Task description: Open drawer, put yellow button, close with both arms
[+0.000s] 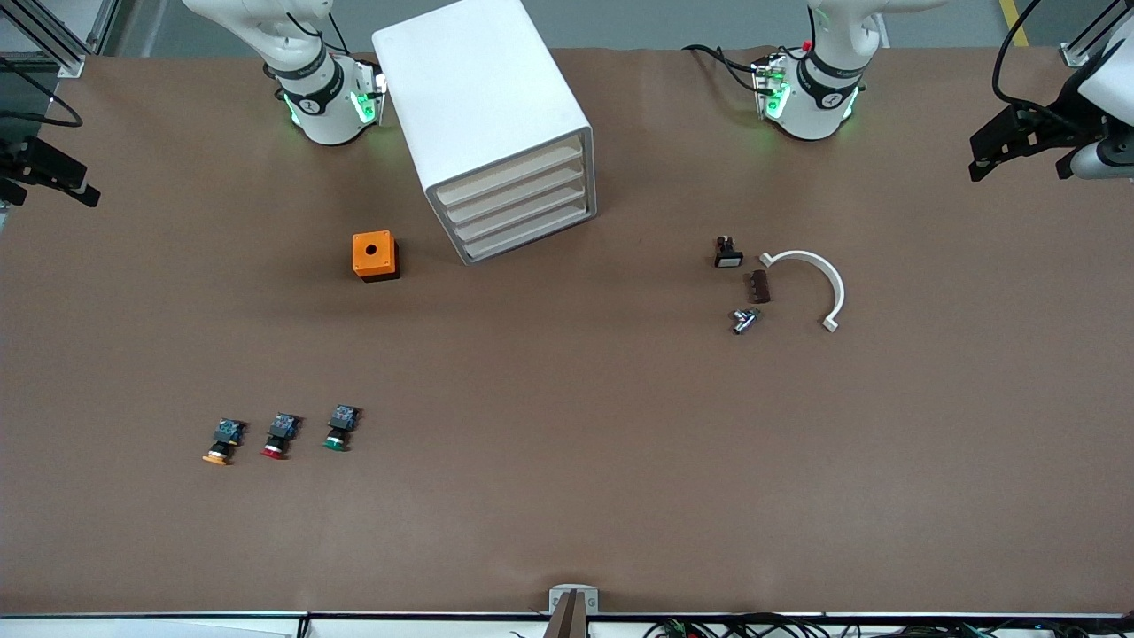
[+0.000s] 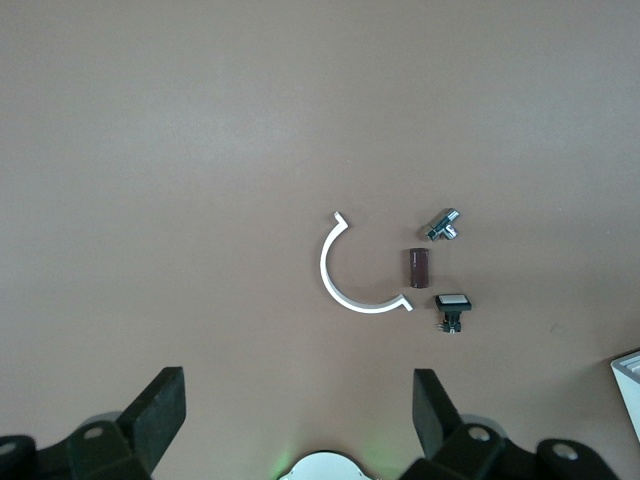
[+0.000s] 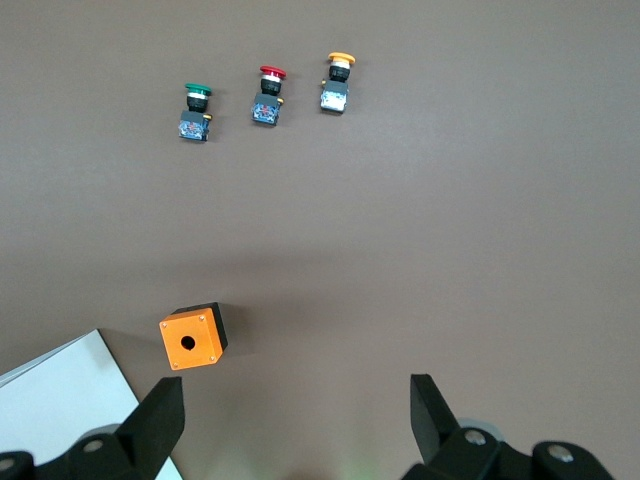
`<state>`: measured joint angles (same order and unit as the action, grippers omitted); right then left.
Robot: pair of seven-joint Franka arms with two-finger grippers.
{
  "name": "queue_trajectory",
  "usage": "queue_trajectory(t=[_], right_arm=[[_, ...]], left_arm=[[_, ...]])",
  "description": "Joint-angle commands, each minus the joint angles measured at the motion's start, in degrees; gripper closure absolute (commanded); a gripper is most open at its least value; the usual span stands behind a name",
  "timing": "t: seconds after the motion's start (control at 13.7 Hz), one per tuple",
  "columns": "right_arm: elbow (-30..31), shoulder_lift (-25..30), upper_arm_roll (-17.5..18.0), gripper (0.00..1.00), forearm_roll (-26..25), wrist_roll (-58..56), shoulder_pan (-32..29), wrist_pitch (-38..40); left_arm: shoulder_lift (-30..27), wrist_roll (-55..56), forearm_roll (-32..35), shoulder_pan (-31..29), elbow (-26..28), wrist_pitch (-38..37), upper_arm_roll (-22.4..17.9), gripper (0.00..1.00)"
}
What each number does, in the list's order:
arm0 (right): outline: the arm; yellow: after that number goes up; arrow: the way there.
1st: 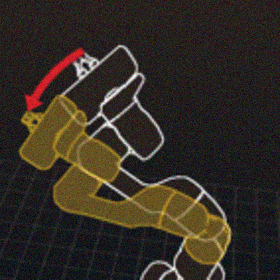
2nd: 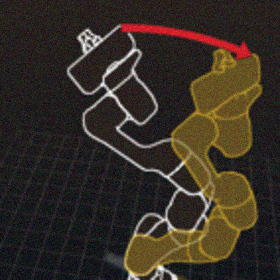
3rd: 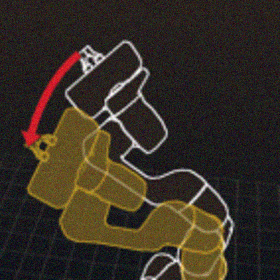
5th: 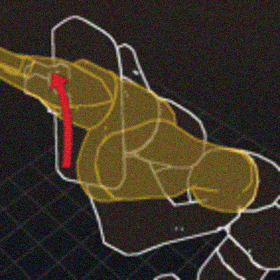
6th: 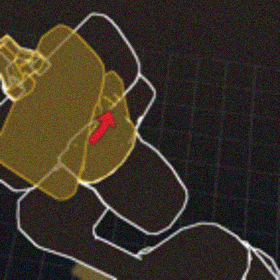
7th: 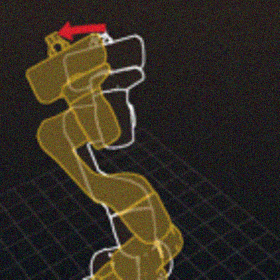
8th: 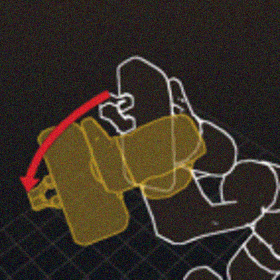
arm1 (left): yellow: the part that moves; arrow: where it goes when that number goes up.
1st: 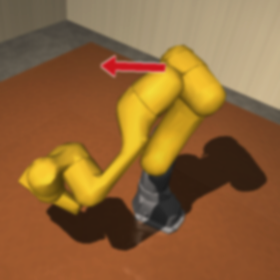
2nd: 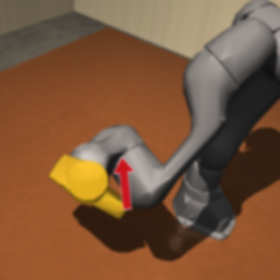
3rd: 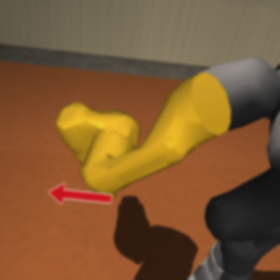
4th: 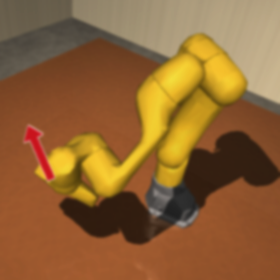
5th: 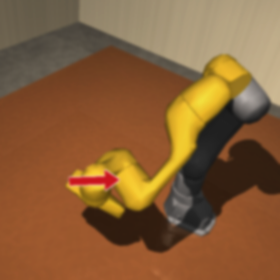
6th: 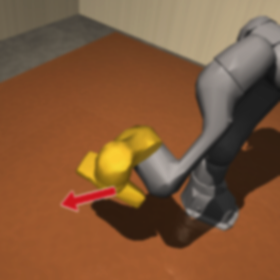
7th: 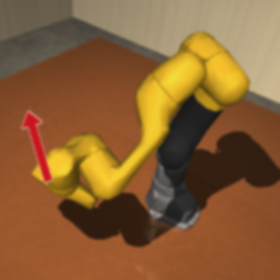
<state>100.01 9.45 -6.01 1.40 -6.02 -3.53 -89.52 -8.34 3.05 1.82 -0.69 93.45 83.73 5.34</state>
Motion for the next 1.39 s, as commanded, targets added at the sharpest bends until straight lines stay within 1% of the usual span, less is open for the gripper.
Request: queue_trajectory(t=[0.0, 0.22, 0.37, 0.81, 1.1, 1.25, 1.32], right_arm=[[1.33, 1.71, 0.65, 0.0, -0.17, 0.13, -1.04, -0.3], [1.15, 1.71, 0.74, 0.0, -0.17, 0.13, -0.87, -0.39], [1.15, 1.71, 0.65, 0.0, -0.17, 0.13, -1.04, -0.3], [1.06, 1.62, 0.39, 0.0, -0.17, 0.13, -1.22, -0.3], [0.63, 1.45, 0.3, 0.0, -0.17, 0.05, -1.22, -0.3], [0.36, 1.36, 0.3, 0.0, -0.17, 0.05, -1.22, -0.39], [0.27, 1.36, 0.3, 0.0, -0.17, 0.05, -1.22, -0.48]], left_arm=[[0.35, -0.68, -0.06, -0.19, -1.26, -1.38, 0.37, 0.0], [0.52, -0.77, 0.02, -0.19, -1.52, -1.38, 0.2, 0.0], [0.7, -1.03, 1.33, -0.28, -1.96, -1.38, 0.37, 0.0], [5.61, -0.07, 1.43, 0.25, -1.78, -1.29, 0.46, 0.0], [11.93, 10.81, 0.73, 1.65, -2.05, -0.41, 2.48, 0.0], [14.66, 19.05, 0.29, 2.53, -1.87, -0.59, 4.67, 0.0], [15.98, 24.14, -1.1, 2.71, -1.87, -0.59, 6.07, 0.0]])
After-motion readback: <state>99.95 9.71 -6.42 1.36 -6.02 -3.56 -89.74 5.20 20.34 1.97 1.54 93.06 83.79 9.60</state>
